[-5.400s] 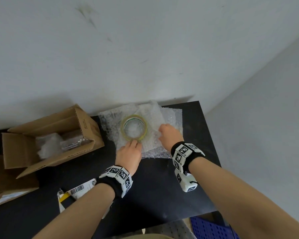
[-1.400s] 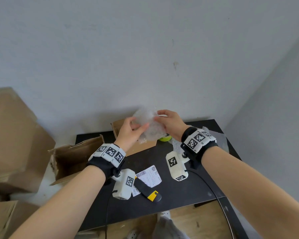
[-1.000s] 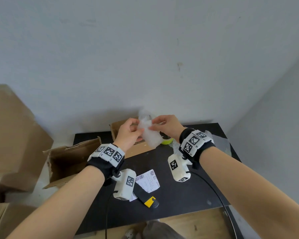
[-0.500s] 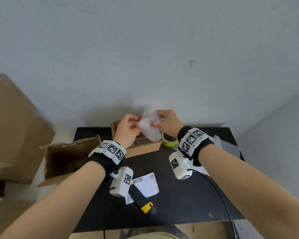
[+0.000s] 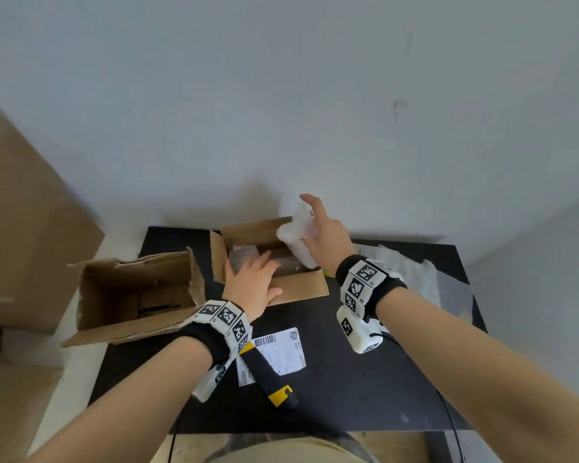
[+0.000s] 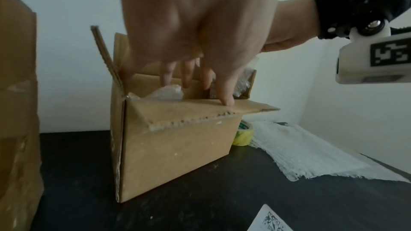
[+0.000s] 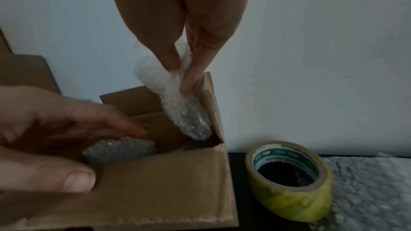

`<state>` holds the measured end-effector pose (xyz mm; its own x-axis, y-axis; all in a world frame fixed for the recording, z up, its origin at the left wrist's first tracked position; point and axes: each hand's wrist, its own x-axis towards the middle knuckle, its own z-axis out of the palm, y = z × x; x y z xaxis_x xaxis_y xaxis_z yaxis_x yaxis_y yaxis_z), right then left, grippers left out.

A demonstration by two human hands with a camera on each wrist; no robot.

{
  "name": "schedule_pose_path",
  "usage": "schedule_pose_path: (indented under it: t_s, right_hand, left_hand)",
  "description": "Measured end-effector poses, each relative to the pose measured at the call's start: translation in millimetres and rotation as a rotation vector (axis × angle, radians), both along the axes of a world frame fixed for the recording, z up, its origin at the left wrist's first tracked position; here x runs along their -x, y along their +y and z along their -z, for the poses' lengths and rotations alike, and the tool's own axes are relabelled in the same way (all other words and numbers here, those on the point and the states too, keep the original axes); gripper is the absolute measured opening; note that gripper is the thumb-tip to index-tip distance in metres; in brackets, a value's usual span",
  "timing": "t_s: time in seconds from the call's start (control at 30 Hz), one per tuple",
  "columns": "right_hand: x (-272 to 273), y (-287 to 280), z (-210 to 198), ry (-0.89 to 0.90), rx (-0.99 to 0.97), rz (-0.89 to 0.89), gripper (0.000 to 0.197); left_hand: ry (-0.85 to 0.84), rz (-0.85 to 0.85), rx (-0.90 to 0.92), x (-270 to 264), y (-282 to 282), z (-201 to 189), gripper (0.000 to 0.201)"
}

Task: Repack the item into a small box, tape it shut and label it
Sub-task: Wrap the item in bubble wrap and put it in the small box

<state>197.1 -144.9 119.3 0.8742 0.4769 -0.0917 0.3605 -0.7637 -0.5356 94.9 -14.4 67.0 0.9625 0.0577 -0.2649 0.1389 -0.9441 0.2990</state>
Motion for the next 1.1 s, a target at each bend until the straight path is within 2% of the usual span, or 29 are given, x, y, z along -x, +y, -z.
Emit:
schedule_pose_path:
  t_s: [0.07, 0.17, 0.23, 0.33, 0.47, 0.6, 0.73, 0.9, 1.1]
  right_hand:
    - [1.7, -2.5, 0.7, -0.025, 0.003, -0.032, 0.061]
    - [3.8, -5.2, 3.2, -0.050, -0.004, -0.092, 0.041]
    - [2.3, -5.1, 7.1, -0.107, 0.039, -0.142, 0.035]
    - [1.4, -5.4, 11.9, -0.199, 0.164, -0.219, 0.035]
    - [-0.7, -12.3, 18.1, -0.211, 0.220, -0.208, 0.030]
    - [-4.1, -6.8, 20.0, -0.218, 0.402, -0.387, 0.038]
    - [2.1, 2.6, 24.7, -0.261, 0.600, -0.526, 0.030]
    - [5.9, 0.2, 32.7, -0.255, 0.620, -0.550, 0.040]
    - [3.4, 1.4, 28.8, -0.365, 0.717, -0.637, 0.034]
  left_hand:
    - [0.081, 0.056, 0.008, -4.8, -2.2, 1.7, 0.051]
    - [0.182, 0.104, 0.036, -9.1, -2.8, 5.4, 0.047]
    - [0.196, 0.124, 0.025, -8.9, -1.4, 7.8, 0.044]
    - [0.161, 0.125, -0.008, -7.2, 0.4, 10.7, 0.044]
    - [0.145, 0.111, -0.030, -3.7, 1.7, 12.0, 0.046]
    - [0.117, 0.099, -0.026, 0.0, 3.5, 10.8, 0.045]
    - [0.100, 0.066, -0.007, 2.2, 3.7, 10.1, 0.045]
    - [0.059, 0.058, -0.025, 4.6, 7.7, 12.8, 0.046]
    - [0.027, 0.053, -0.030, 7.4, 8.0, 17.1, 0.049]
